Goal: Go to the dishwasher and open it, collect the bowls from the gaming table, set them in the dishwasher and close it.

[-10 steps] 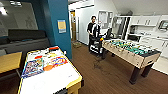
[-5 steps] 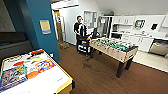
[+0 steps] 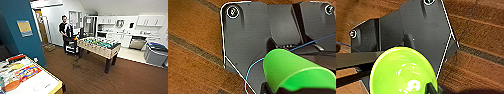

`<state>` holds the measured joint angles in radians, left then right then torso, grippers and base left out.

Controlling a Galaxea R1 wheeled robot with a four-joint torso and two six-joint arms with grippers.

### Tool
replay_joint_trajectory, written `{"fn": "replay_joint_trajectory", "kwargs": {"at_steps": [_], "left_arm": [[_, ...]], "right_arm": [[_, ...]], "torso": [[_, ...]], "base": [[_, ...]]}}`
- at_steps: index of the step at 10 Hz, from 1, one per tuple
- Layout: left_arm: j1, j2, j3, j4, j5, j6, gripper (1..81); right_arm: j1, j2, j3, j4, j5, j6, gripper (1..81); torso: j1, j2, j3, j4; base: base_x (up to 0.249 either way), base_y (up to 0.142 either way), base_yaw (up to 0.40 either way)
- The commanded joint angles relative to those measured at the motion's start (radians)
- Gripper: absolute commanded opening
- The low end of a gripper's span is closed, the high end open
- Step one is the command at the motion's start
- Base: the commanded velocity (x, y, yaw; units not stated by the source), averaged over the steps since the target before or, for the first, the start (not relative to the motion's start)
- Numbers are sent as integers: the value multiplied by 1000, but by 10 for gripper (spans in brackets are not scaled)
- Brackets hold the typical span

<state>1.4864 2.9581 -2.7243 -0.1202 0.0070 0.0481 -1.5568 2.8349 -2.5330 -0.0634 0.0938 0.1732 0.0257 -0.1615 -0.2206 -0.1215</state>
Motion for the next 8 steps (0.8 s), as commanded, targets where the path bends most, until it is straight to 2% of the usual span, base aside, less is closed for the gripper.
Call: {"fn": "replay_joint_trajectory", "kwargs": {"at_steps": [1,8], "left_arm": [[-37,-10,-5,-4,62,3,10],[-34,-8,-6,-4,62,3,10]], "right_arm": [[34,-15,-3,-6,-49,0,10],[34,-15,-9,-4,-46,0,10]], "torso": [[0,0,0,0],[0,0,0,0]], "base": [[0,0,-396],[0,0,-396]]}}
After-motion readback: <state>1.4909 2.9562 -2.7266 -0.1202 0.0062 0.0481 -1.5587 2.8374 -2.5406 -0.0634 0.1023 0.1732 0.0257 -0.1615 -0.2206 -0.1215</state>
